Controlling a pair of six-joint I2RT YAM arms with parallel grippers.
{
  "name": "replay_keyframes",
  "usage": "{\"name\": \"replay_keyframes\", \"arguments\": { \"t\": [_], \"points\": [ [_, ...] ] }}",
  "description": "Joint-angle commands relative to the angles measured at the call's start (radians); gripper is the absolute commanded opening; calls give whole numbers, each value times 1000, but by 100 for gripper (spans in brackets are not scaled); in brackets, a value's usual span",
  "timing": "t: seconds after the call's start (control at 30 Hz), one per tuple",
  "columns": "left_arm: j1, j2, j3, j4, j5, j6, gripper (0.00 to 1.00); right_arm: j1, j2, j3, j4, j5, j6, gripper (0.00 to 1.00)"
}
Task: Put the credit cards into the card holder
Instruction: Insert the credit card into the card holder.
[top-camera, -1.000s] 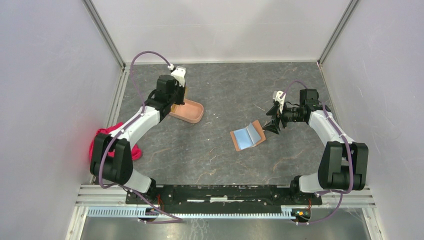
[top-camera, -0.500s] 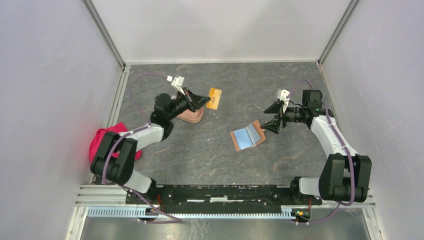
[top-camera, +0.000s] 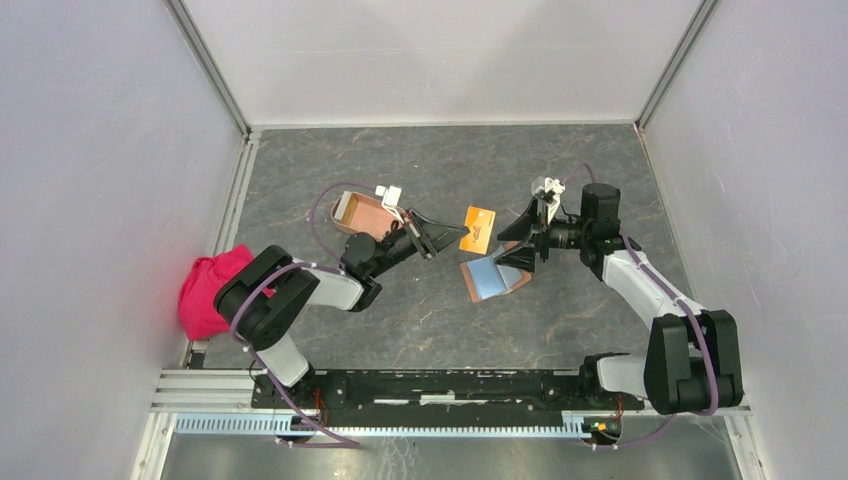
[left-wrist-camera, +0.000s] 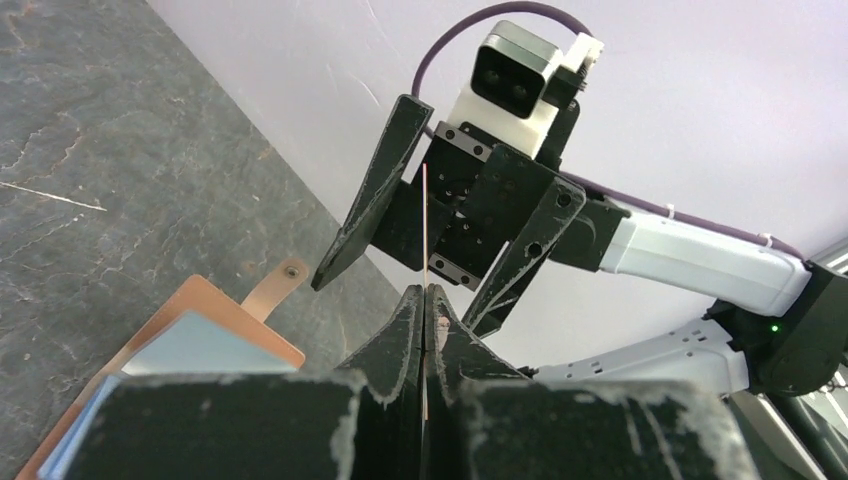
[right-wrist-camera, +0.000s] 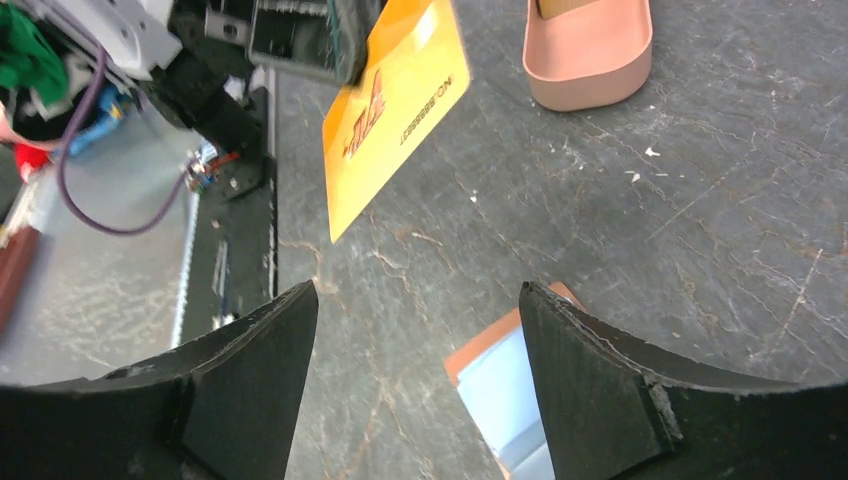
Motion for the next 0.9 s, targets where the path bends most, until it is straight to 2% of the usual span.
{"name": "replay_keyframes", "arguments": {
  "t": [0.0,0.17,0.57,0.67,0.87],
  "points": [
    [-31,13,-26,140,-112,-32,2,4,-26,-29,295,9,358,80],
    [-52,22,-22,141,-135,-21,2,13,-38,-52,407,5,516,79],
    [-87,45,-12,146,-154,-3,2,38,-19,-79,526,41,666,72],
    [-92,50,-13,158,-158,-4,2,39,-14,-97,581,52,719,67],
    [-98,60,-8,171,-156,-10,2,37,-2,-101,591,64,746,50]
  ]
}}
